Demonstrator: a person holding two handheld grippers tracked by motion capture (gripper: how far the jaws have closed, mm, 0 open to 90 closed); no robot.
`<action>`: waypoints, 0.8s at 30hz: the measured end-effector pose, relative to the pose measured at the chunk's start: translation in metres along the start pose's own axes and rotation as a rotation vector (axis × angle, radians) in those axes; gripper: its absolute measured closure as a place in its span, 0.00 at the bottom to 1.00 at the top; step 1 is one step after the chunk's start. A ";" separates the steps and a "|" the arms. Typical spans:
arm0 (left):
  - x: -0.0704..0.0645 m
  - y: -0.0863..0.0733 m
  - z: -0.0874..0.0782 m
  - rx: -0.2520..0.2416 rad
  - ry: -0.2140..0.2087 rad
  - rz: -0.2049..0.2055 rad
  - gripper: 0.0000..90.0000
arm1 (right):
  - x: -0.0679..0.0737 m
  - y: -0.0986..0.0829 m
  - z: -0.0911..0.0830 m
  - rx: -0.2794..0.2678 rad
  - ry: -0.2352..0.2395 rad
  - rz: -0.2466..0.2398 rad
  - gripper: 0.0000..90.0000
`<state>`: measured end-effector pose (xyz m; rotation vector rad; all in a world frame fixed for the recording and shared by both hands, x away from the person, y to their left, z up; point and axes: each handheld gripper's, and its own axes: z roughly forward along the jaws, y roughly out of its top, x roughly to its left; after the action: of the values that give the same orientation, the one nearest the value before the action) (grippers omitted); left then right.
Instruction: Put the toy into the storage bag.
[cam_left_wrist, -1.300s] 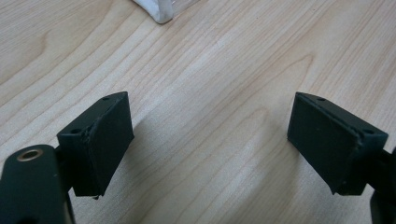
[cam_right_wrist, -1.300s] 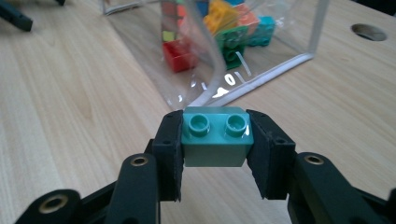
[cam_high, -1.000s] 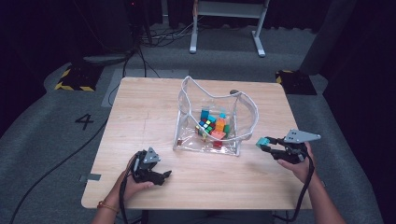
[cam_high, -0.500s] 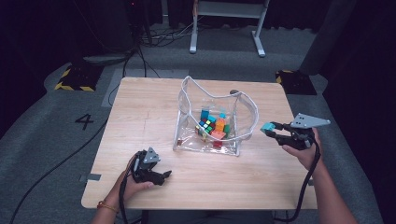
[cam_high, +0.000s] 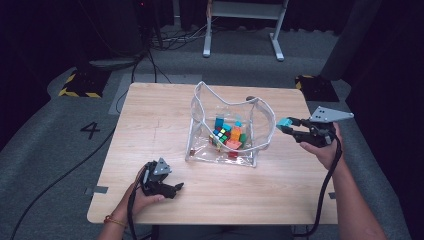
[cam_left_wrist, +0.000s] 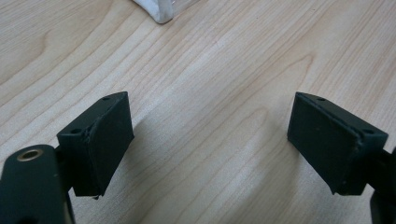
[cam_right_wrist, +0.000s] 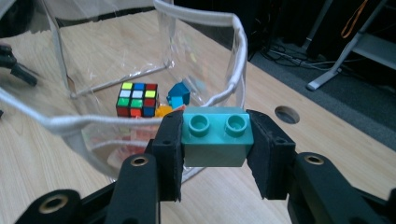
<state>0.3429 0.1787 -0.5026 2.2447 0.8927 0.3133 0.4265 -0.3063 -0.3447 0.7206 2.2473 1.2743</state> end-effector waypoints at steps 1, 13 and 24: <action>0.000 0.000 0.000 0.000 0.000 0.000 0.16 | 0.000 0.004 -0.001 -0.004 0.000 -0.002 0.66; 0.000 0.000 0.000 0.000 0.001 0.000 0.16 | -0.003 0.031 0.000 -0.026 0.003 -0.013 0.66; 0.000 0.000 0.000 0.000 0.000 0.000 0.16 | 0.001 0.059 0.016 -0.018 0.030 -0.042 0.66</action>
<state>0.3429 0.1787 -0.5026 2.2447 0.8929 0.3132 0.4481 -0.2694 -0.3009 0.6485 2.2600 1.2919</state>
